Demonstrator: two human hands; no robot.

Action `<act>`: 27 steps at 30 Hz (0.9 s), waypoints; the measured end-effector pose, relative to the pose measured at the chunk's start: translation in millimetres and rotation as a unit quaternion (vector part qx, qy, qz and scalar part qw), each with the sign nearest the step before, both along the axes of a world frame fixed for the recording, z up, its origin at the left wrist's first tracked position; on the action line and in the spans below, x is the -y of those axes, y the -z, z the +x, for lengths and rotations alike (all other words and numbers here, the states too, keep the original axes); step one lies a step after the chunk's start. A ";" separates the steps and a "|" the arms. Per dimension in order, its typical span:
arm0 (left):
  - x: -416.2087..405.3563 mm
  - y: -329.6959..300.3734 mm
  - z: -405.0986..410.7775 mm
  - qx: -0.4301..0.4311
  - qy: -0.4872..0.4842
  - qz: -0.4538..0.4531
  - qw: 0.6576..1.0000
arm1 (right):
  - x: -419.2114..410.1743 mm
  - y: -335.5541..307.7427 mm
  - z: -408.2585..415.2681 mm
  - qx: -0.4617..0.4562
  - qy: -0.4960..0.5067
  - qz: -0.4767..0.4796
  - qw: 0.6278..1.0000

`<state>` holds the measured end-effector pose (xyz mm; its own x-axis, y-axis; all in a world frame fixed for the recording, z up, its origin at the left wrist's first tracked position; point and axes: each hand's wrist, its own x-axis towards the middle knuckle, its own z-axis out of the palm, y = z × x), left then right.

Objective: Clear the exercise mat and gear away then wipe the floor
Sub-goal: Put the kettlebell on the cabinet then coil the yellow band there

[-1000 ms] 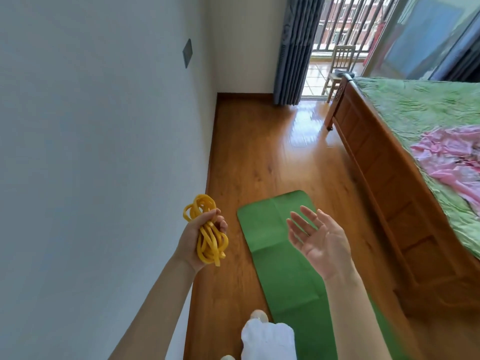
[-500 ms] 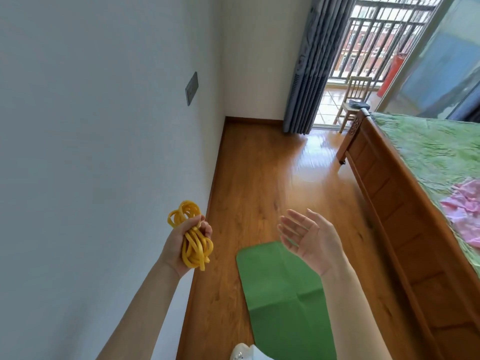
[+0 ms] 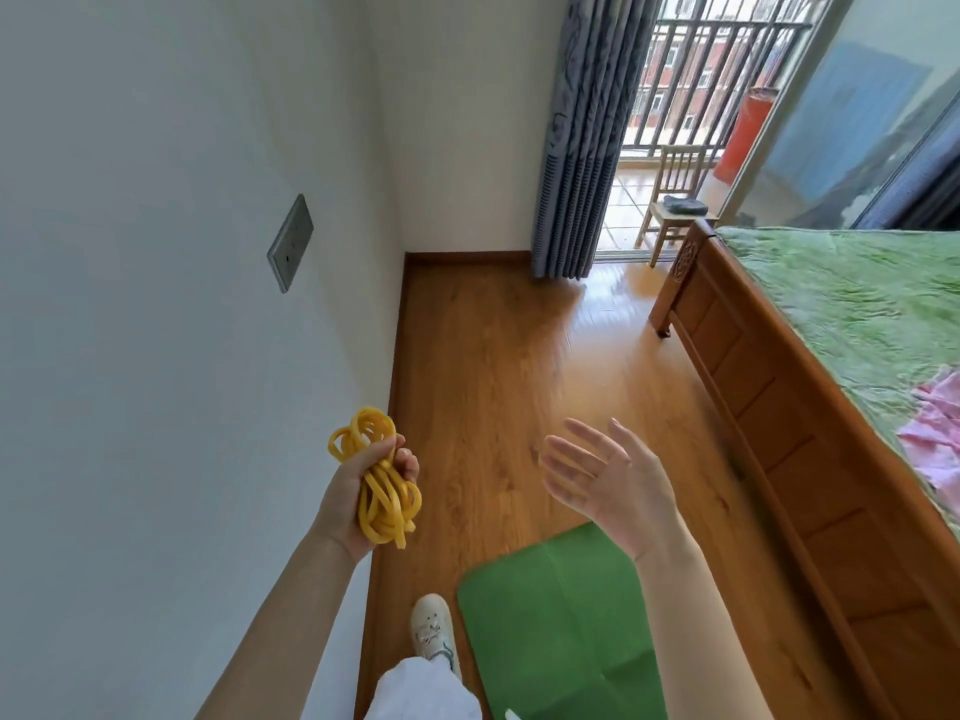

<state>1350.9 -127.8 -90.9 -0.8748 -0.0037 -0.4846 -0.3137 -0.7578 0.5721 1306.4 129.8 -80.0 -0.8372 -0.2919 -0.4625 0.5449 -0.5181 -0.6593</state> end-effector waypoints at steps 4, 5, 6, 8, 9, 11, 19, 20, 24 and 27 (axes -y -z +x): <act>19.8 -5.7 -96.5 -0.018 0.028 -0.014 0.999 | 16.8 2.1 -78.3 0.000 0.018 0.012 1.000; 25.5 -8.2 -120.8 -0.024 0.036 -0.017 0.999 | 21.1 0.1 -97.3 -0.002 0.019 0.011 1.000; 31.0 -10.7 -144.2 -0.027 0.044 -0.022 0.998 | 24.8 -1.1 -115.3 -0.006 0.023 0.009 1.000; 38.6 -16.6 -189.5 -0.026 0.064 -0.029 0.997 | 29.8 -1.4 -149.2 -0.012 0.042 0.003 0.999; 40.5 -18.9 -211.8 -0.027 0.071 -0.031 0.997 | 30.8 -1.6 -165.0 -0.013 0.053 -0.002 0.999; 42.6 -23.5 -251.2 -0.030 0.077 -0.035 0.996 | 34.2 -3.6 -192.8 -0.007 0.070 -0.002 0.998; 32.3 -15.7 -383.9 0.004 0.127 -0.032 0.991 | 34.4 5.3 -302.5 0.009 0.124 0.010 0.992; 27.9 -14.1 -401.1 0.008 0.135 -0.031 0.990 | 33.1 6.3 -319.3 0.011 0.126 0.012 0.992; -2.6 -10.4 -483.8 0.005 0.164 -0.029 0.986 | 15.9 9.7 -404.2 0.009 0.144 0.026 0.989; -33.6 -14.5 -550.0 0.001 0.174 -0.029 0.984 | -11.0 1.1 -472.9 0.015 0.160 0.025 0.987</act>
<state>800.9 -94.2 -76.4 -0.8271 0.2675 -0.4943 -0.5495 -0.5700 0.6109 833.5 140.7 -81.1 -0.8689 0.0093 -0.4949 0.3773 -0.6348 -0.6743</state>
